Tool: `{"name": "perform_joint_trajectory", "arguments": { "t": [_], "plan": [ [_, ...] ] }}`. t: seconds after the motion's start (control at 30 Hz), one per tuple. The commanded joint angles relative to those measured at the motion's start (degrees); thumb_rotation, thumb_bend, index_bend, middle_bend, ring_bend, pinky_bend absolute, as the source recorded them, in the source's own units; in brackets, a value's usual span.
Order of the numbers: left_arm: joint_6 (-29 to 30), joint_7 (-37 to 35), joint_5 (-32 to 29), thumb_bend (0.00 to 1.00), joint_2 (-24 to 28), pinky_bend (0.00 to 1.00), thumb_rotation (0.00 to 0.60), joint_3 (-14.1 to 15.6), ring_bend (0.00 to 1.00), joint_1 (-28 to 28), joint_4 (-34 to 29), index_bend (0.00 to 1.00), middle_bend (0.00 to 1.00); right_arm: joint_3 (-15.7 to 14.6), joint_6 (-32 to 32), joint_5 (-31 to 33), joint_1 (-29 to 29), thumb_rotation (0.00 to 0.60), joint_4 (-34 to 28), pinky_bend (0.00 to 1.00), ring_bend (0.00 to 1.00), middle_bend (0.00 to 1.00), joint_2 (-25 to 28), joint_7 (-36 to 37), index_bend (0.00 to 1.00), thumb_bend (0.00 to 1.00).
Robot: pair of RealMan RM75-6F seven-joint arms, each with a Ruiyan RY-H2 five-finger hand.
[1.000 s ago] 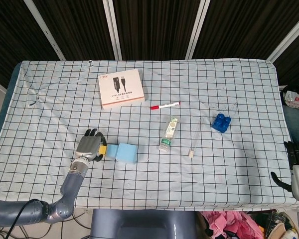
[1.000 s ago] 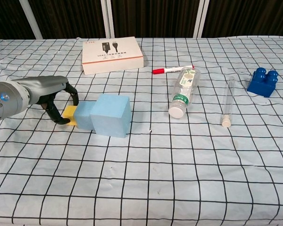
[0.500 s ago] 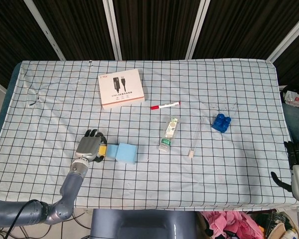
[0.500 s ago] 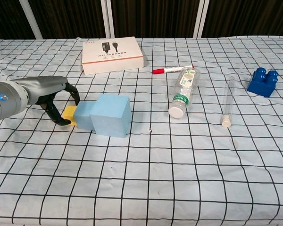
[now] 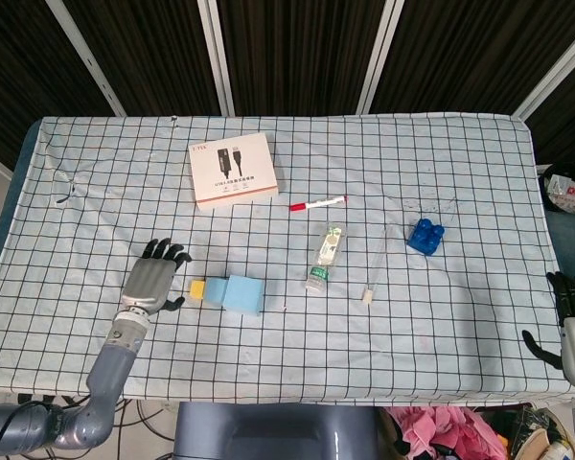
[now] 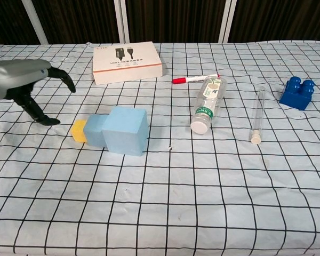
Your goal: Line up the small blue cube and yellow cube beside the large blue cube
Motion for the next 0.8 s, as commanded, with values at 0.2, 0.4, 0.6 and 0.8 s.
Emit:
{"name": "perform_joint_trajectory", "arguments": {
  "t": [0.2,0.4,0.6,0.8],
  "plan": [
    [15.4,-15.9,26.5,0.21,10.2,0.00,0.600,11.4,0.00,15.2,-0.7,0.24,0.12,-0.6,-0.7,-0.6,0.2,0.600,-0.1,0.11,0.00,0.06,0.4,-0.3,0.01,0.21],
    [20.5,-24.1,32.2,0.21,12.6,0.00,0.600,15.5,0.00,22.3,1.7,0.19,0.08,-1.1,-1.1,-1.6,0.5,0.600,-0.2,0.11,0.00,0.05,0.7,-0.6,0.00,0.20],
    [24.2,-31.5,36.0,0.18,12.8,0.00,0.600,15.8,0.00,27.7,8.2,0.18,0.05,-1.6,-1.4,-2.8,1.2,0.600,-0.1,0.11,0.00,0.05,0.0,-1.4,0.00,0.20],
    [23.8,-34.3,35.3,0.16,15.0,0.00,0.600,13.6,0.00,29.5,8.5,0.12,0.04,-1.7,-2.0,-2.7,1.6,0.600,-0.5,0.11,0.00,0.05,-0.4,-2.6,0.00,0.20]
  ]
}}
